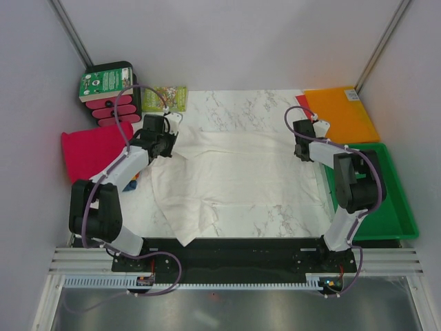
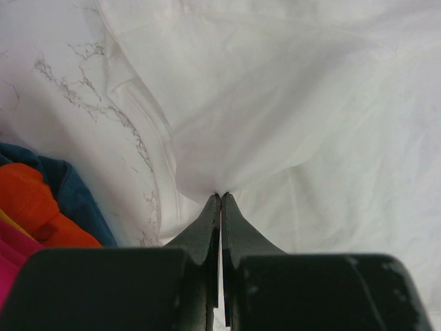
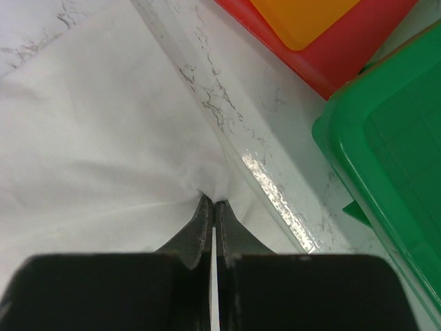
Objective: Fold and stack the t-shirts
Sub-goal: Fold the tshirt
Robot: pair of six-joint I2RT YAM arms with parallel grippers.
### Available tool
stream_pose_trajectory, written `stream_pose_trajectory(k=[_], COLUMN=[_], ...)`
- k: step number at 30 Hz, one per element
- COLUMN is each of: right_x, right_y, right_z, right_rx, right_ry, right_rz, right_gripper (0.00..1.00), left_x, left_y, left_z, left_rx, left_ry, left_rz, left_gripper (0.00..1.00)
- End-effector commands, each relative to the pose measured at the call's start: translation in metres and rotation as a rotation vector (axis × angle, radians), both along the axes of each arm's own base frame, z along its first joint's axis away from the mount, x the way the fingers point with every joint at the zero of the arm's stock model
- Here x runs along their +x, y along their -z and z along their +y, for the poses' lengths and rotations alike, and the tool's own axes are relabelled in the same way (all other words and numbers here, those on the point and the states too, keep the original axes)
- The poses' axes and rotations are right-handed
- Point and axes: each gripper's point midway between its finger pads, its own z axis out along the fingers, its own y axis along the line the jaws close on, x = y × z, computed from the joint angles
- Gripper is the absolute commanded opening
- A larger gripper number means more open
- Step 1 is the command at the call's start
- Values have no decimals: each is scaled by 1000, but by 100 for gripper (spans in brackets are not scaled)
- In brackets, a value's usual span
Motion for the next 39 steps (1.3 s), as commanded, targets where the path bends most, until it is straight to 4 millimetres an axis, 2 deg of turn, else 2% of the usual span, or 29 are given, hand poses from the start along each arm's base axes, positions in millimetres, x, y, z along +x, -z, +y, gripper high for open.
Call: stream_pose_trajectory(k=[1,9,12,13,14,15,16,17,19,20,22,23,24,25,26,27,28,29,30,31,33,34,36,37,38,39], right_x=[-1,2,4,5,8,10,14,18,22,27,33,35,37,41,43,45,51,54,59,66,73,80,85,89,91,93], right_y=[6,10,5,3,-10,-20,-40,-52,-77,-89,-108,-111,-112,-113,-110,-107,-99,-95,-91,-82,-73,-66,-60,-53,-51,-47], right_z=[-1,-1,-1,0,2,5,8,13,17,23,36,45,51,58,64,65,67,69,72,76,82,85,88,89,90,90], right_rx=[-7,-9,-5,-1,5,7,17,18,4,3,20,35,51,64,81,85,92,100,105,109,125,131,139,142,144,142], right_ry=[20,20,21,17,8,-4,-11,-26,-57,-77,-131,-164,-187,-203,-221,-218,-204,-209,-220,-223,-234,-236,-229,-228,-224,-219], right_rz=[16,29,8,-6,-67,-102,-159,-188,-228,-243,-265,-268,-270,-272,-263,-253,-229,-215,-200,-167,-138,-119,-109,-94,-89,-80], right_gripper=[0,0,1,20,31,41,61,73,87,88,90,89,86,73,52,30,0,0,0,0,0,0,0,0,0,0], left_x=[-2,-13,-12,-11,-9,-4,-2,4,10,18,24,31,35,39,48,56,67,74,80,94,101,110,113,119,120,120], left_y=[14,35,37,37,31,23,18,1,-17,-35,-45,-58,-55,-54,-61,-44,-51,-43,-38,-25,-13,0,14,14,28,32], left_z=[-5,-6,-4,-3,-3,-2,-1,-1,-2,-3,-4,-7,-9,-15,-17,-19,-19,-20,-21,-22,-23,-26,-29,-30,-31,-32], left_rx=[-33,-39,-26,-21,-26,-27,-26,-40,-51,-72,-93,-111,-117,-130,-136,-126,-121,-113,-105,-93,-80,-78,-81,-81,-79,-80], left_ry=[1,8,1,-6,-13,-22,-29,-38,-47,-60,-75,-76,-71,-52,-46,-49,-57,-59,-58,-62,-59,-54,-49,-47,-51,-45], left_rz=[29,87,92,90,72,43,22,-24,-67,-99,-107,-132,-123,-116,-132,-94,-104,-85,-71,-45,-7,19,59,58,84,97], left_gripper=[2,2,3,9,27,42,55,71,82,82,83,82,80,75,73,71,55,43,36,23,8,2,2,2,2,2])
